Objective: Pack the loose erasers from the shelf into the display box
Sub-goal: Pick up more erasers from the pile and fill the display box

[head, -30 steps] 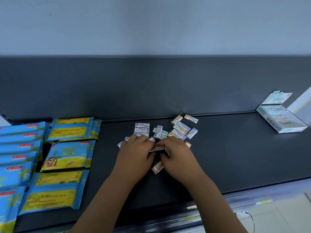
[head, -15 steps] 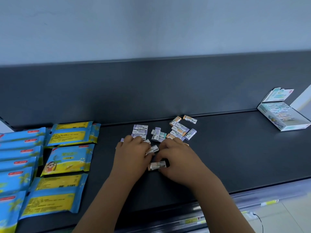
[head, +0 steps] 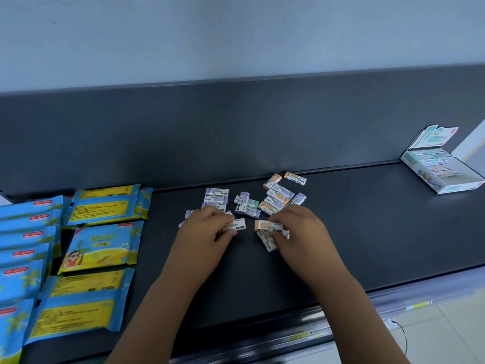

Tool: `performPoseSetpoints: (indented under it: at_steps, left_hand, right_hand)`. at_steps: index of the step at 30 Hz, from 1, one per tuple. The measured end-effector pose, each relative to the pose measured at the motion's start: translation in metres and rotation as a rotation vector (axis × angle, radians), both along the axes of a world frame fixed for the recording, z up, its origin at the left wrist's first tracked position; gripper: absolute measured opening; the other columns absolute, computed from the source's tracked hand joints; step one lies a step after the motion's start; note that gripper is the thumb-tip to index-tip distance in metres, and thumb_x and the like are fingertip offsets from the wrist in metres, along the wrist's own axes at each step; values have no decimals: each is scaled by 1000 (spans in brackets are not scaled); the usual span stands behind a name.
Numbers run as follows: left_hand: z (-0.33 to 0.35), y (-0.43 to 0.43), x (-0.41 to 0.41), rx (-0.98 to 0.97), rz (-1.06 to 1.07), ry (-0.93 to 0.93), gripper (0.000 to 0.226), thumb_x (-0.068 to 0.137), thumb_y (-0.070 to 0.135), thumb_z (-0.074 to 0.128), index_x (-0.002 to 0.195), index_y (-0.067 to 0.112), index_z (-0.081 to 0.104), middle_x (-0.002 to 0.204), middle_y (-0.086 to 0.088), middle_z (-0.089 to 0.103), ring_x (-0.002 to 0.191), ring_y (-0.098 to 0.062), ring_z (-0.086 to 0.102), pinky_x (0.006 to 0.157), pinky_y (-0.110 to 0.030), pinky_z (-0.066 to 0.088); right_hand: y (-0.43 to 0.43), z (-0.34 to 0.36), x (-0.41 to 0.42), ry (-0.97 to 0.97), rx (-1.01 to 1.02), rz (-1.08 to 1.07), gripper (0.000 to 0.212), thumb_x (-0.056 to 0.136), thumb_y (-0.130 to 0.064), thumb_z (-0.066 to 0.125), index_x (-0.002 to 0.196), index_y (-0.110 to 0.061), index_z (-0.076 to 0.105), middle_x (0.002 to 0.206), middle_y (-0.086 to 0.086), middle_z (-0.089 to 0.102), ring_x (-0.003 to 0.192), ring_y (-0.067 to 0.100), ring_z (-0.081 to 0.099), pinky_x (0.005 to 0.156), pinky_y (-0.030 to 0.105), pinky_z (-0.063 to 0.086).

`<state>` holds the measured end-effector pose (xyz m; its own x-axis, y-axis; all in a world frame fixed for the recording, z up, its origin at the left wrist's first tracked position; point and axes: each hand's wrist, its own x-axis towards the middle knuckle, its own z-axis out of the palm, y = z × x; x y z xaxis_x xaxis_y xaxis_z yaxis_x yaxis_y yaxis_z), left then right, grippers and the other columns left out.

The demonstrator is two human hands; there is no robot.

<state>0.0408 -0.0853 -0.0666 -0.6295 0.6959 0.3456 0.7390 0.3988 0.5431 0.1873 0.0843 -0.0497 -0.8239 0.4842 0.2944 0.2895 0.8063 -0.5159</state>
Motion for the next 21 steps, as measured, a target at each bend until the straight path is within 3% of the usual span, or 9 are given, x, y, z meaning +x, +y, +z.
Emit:
performPoseSetpoints:
  at_steps: [3, 12, 21]
  left_hand:
    - [1, 2, 3, 2, -15, -21, 26, 86, 22, 77, 113, 23, 75, 100, 16, 60, 97, -8, 55, 85, -8, 34]
    - [10, 26, 22, 1, -44, -5, 26, 89, 22, 74, 115, 22, 73, 100, 16, 58, 100, -6, 54, 88, -26, 47]
    - [14, 105, 59, 85, 28, -160, 24, 83, 22, 80, 107, 26, 76, 99, 17, 62, 98, -5, 60, 85, -20, 48]
  right_hand:
    - [1, -1, 3, 42, -12, -15, 24, 78, -6, 78, 99, -17, 75, 97, -6, 65, 94, 14, 59, 82, 24, 47]
    - [23, -8, 17, 106, 45, -23, 32, 79, -2, 75, 108, -15, 72, 107, -4, 65, 100, 20, 60, 86, 30, 50]
    - [94, -17, 57, 162, 95, -86, 29, 81, 2, 73, 105, -14, 71, 105, -1, 64, 91, 23, 57, 79, 28, 44]
